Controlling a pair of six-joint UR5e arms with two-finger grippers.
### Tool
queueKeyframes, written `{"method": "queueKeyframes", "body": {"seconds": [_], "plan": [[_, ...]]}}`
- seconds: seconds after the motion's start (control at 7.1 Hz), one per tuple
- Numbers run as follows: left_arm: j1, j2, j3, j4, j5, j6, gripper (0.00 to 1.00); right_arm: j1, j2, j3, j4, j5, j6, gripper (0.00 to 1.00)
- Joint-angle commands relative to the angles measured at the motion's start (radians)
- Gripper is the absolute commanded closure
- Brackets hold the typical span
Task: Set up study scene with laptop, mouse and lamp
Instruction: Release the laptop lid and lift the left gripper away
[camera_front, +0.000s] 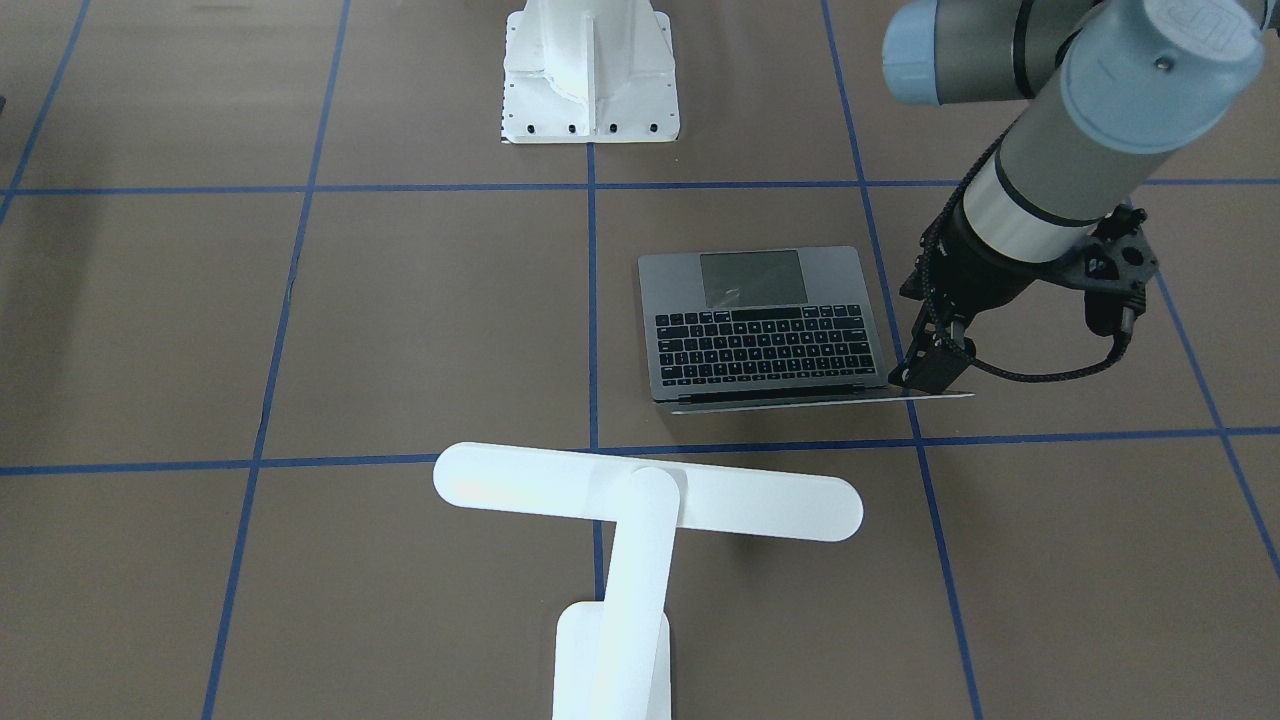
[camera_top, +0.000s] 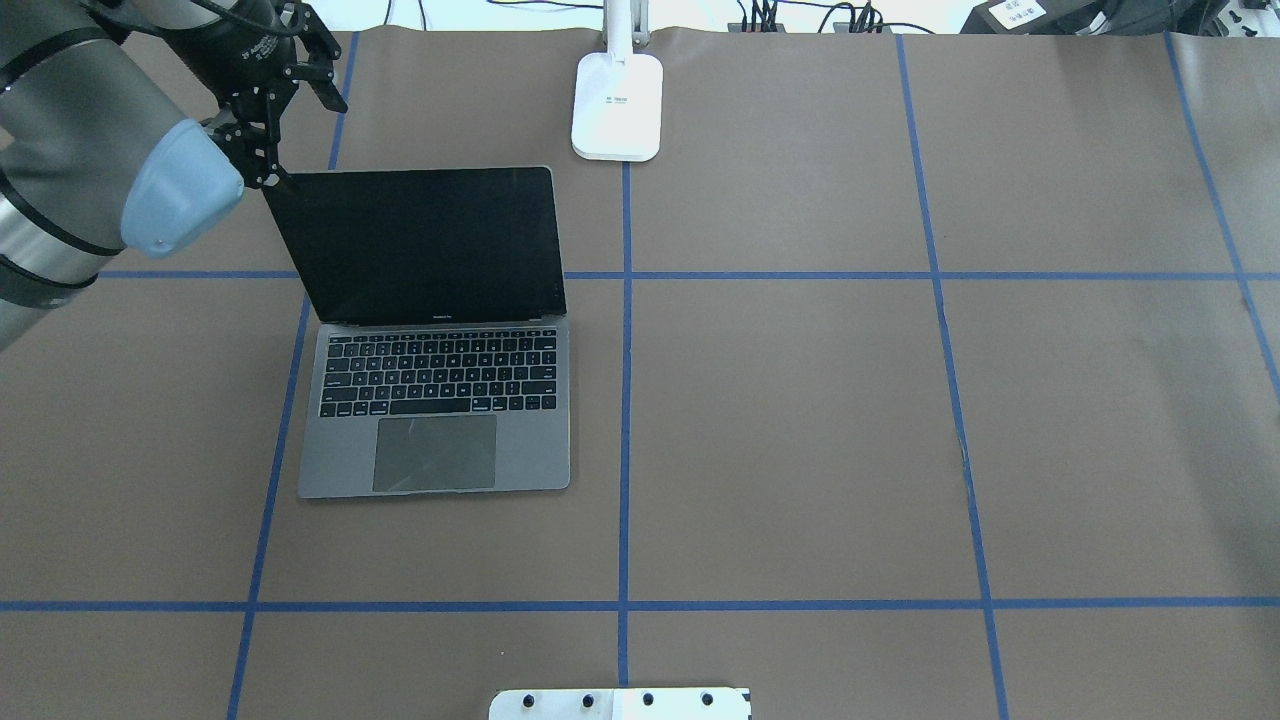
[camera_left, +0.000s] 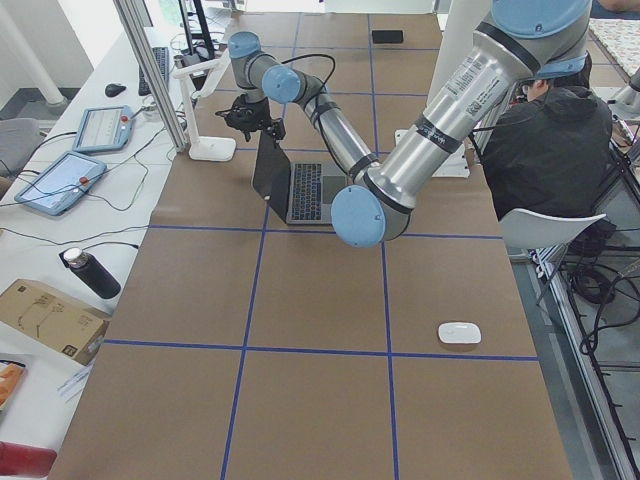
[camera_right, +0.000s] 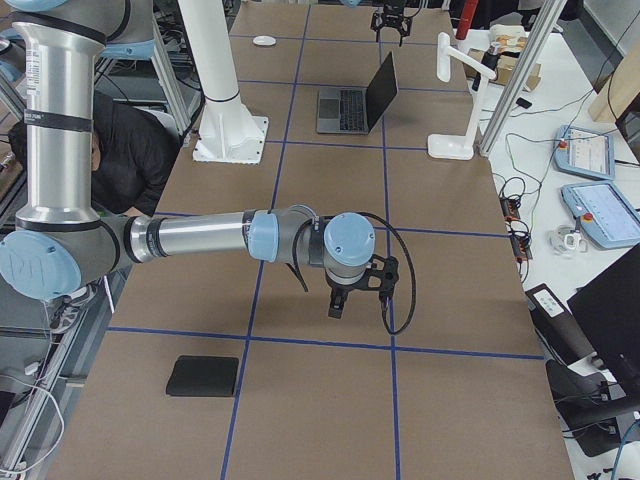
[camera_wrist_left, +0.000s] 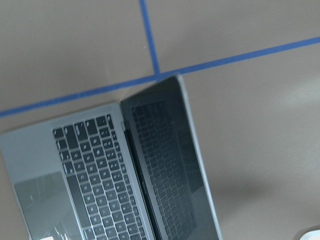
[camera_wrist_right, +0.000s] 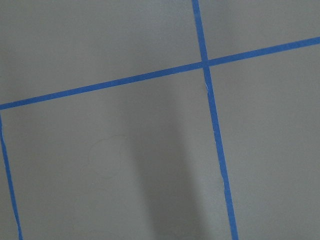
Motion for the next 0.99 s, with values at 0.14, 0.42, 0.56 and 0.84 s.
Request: {"method": "queueKeyframes", "body": {"seconds": [0.14,0.42,0.56,0.84], "plan": [[-0.010,0.092,-0.101,-0.003,0.020,0.408,0.00,-0.004,-0.050,-0.015,-0.001,0.023,-0.130,0.01],[-0.014,0.109,-0.106,-0.003,0.073,0.639,0.00,-0.002,-0.116,-0.035,-0.001,0.025,-0.247,0.01],[-0.019,0.120,-0.115,-0.003,0.076,0.719,0.00,-0.004,-0.139,-0.064,-0.004,0.028,-0.339,0.01],[-0.017,0.154,-0.165,-0.003,0.076,0.728,0.00,-0.005,-0.185,-0.122,-0.008,0.031,-0.563,0.01]]}}
